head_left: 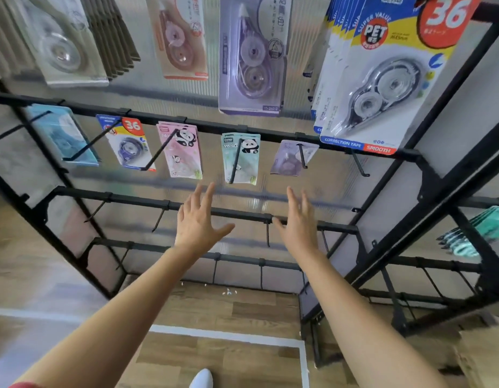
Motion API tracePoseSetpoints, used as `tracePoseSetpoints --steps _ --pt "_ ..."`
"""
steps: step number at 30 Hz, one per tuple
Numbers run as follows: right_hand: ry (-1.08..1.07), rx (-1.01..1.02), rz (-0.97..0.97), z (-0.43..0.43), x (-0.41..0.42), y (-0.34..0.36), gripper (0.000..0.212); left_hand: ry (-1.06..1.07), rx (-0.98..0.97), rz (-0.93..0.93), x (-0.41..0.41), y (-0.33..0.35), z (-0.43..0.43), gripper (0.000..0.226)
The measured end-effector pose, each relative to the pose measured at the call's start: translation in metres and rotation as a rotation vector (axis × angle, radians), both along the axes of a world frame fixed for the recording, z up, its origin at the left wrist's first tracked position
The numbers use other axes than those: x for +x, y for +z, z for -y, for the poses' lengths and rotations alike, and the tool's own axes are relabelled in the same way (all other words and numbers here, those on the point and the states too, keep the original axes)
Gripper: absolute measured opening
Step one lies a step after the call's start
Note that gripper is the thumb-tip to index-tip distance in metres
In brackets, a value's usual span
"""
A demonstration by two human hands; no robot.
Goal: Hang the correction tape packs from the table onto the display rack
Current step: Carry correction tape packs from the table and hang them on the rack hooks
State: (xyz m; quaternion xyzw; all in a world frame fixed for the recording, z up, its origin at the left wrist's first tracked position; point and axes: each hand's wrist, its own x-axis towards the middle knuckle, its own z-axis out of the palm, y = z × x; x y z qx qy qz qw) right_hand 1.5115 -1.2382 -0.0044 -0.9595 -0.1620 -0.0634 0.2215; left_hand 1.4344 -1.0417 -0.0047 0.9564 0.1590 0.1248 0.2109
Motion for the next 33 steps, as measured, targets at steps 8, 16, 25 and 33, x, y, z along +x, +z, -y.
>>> tracePoseSetpoints --steps 8,16,25,33 --pt "0.275 0.004 -0.120 -0.037 -0.085 -0.020 0.070 0.160 -0.047 -0.104 -0.105 -0.034 -0.015 0.099" --pt "0.617 -0.216 -0.182 -0.122 -0.177 -0.038 0.070 0.468 -0.057 -0.190 -0.247 -0.055 -0.074 0.090" --pt "0.923 -0.292 -0.197 -0.245 -0.352 -0.048 0.069 0.821 -0.139 -0.314 -0.472 -0.066 -0.135 0.085" --pt "1.190 -0.301 -0.160 -0.346 -0.531 -0.054 0.071 1.091 -0.163 -0.321 -0.676 -0.061 -0.185 0.083"
